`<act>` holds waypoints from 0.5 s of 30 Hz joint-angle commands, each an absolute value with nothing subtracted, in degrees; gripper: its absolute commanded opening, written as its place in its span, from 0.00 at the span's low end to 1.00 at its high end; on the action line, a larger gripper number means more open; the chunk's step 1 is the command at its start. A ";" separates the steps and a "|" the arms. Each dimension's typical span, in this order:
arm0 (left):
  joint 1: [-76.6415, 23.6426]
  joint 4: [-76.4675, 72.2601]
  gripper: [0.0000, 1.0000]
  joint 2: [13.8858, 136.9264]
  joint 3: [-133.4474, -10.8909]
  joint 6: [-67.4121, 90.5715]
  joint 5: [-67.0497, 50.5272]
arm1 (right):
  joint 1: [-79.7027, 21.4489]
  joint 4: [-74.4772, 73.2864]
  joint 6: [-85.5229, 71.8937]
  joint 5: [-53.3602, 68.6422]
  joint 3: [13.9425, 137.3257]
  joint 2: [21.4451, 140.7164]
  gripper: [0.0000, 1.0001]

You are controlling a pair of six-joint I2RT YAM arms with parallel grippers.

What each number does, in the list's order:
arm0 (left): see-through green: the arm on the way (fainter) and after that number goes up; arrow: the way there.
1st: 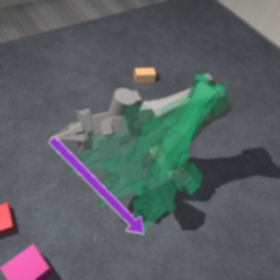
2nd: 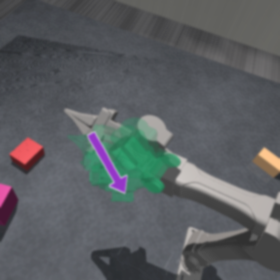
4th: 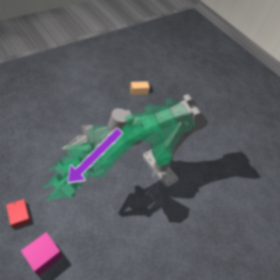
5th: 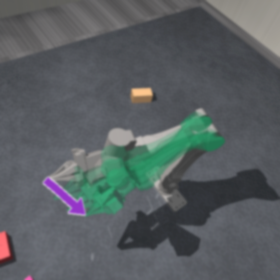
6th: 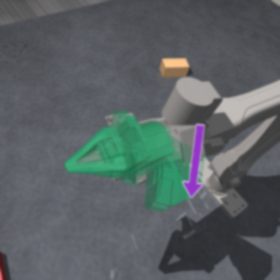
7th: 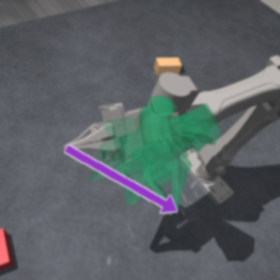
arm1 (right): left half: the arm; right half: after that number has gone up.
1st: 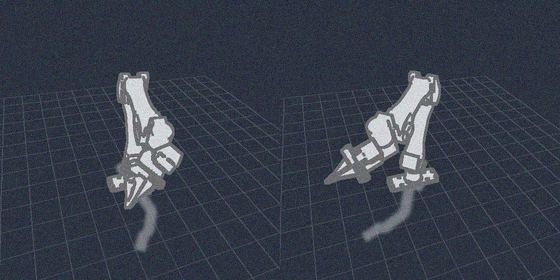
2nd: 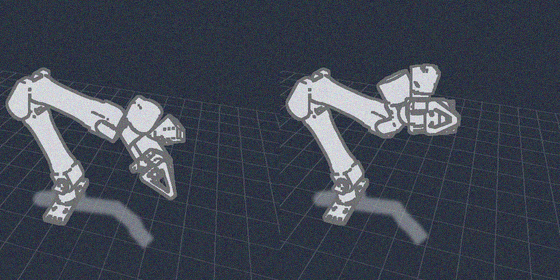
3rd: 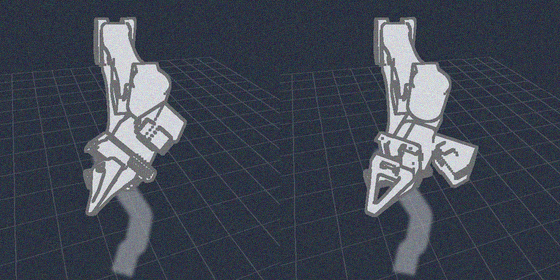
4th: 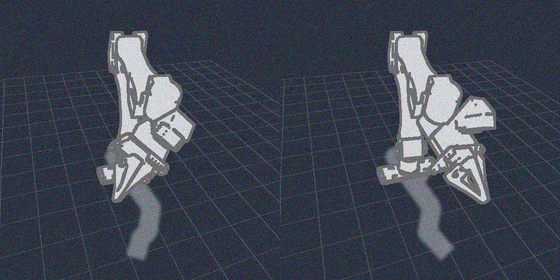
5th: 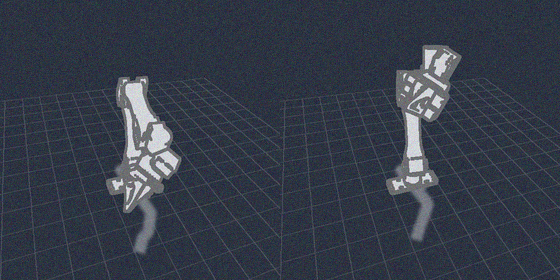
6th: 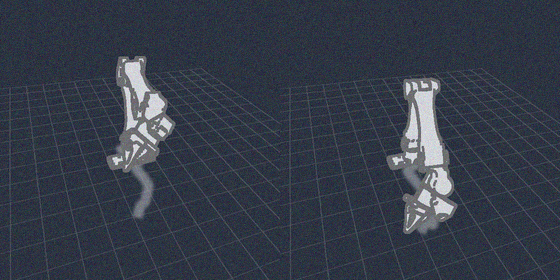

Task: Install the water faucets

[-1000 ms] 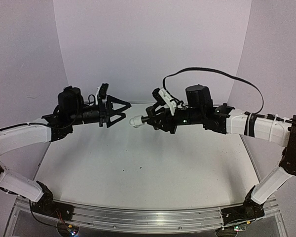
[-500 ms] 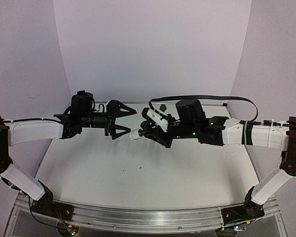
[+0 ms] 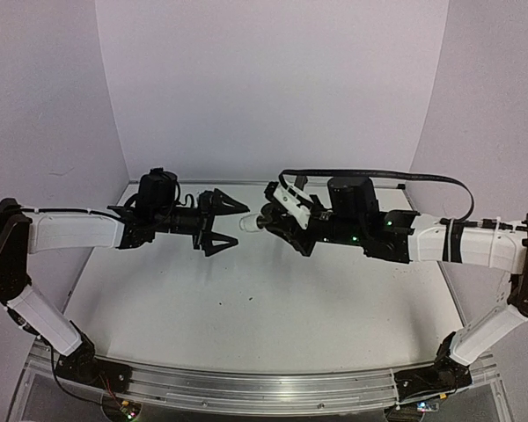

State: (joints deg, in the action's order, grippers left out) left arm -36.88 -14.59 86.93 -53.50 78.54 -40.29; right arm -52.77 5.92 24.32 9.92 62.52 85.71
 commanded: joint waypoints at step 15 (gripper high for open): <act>-39.22 -31.57 0.44 92.46 -58.03 84.64 -43.49 | -52.94 22.68 18.48 13.25 61.53 86.06 0.00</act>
State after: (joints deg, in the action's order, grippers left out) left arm -37.66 -22.38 92.38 -57.00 83.13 -39.85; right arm -52.67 13.34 20.75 12.56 60.60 85.73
